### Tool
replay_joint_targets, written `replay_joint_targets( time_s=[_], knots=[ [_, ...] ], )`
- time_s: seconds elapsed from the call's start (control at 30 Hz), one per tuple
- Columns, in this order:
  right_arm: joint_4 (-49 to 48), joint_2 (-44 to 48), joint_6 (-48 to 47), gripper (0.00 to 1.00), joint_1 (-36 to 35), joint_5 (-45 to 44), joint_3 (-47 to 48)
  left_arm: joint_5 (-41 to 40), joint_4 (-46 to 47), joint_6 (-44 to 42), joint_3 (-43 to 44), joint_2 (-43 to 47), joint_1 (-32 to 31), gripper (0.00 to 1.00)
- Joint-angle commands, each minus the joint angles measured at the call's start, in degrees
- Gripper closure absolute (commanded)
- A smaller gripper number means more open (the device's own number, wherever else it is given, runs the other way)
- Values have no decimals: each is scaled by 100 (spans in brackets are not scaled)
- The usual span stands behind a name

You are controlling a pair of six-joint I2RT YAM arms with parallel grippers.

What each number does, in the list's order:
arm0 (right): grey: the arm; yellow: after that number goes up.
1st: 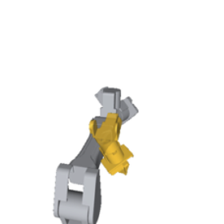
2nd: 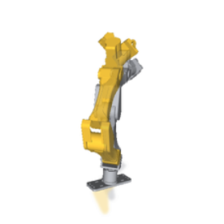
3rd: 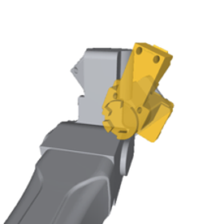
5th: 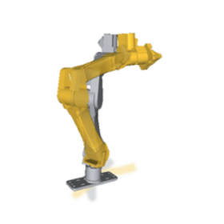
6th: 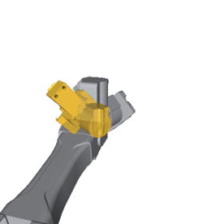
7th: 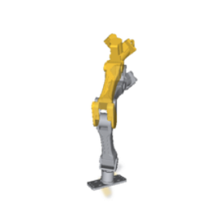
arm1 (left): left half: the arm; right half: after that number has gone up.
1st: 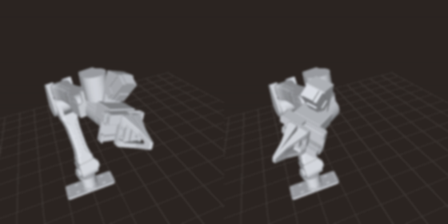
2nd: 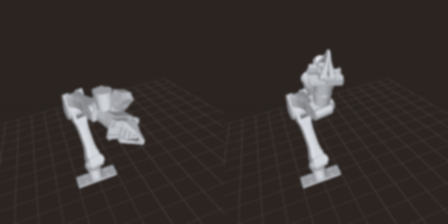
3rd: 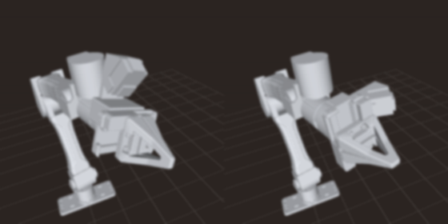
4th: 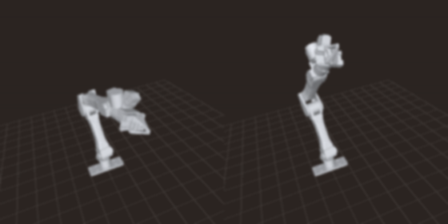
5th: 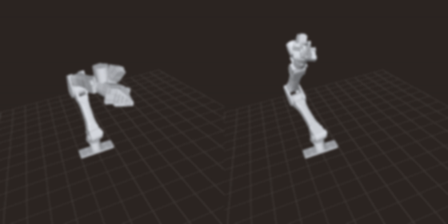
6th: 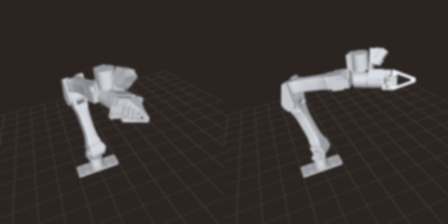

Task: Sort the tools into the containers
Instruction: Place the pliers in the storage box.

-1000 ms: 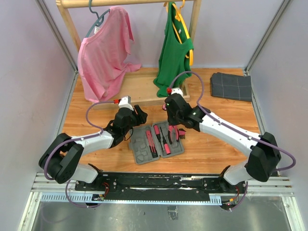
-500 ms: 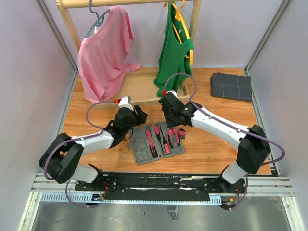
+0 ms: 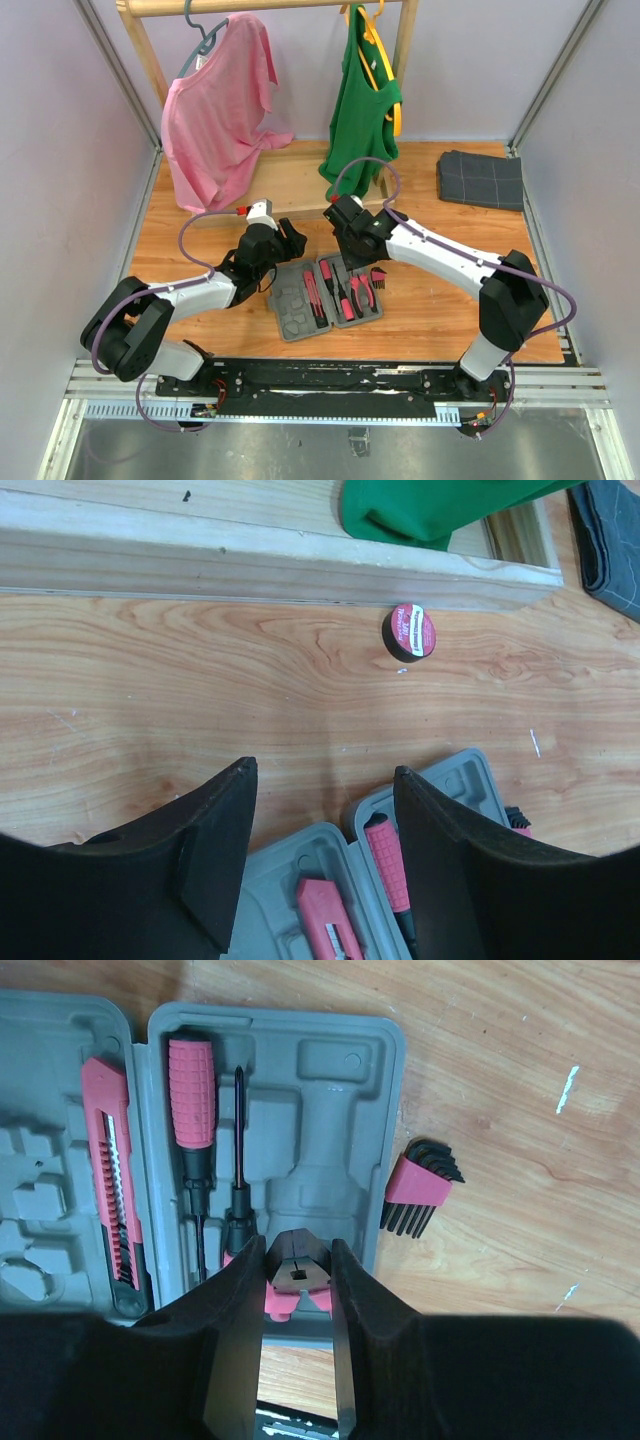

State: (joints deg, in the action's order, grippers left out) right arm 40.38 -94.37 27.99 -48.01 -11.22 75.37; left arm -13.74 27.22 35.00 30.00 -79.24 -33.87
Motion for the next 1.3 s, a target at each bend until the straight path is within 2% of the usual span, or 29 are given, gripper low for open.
replay_joint_targets(
  time_s=[0.0,0.33,0.73,1.27],
  knots=[
    [216,-118,-111,99,-88,36,251,10,46,33,139,14,44,39],
    [175,-415,-120,93,-87,-159,247,28,46,29,138,15,45,39],
    [-330,-759,-92,90,-77,-374,56,38,46,29,136,40,47,39],
    [-431,-1118,-57,77,-54,-656,-11,56,46,24,121,76,47,39]
  ],
)
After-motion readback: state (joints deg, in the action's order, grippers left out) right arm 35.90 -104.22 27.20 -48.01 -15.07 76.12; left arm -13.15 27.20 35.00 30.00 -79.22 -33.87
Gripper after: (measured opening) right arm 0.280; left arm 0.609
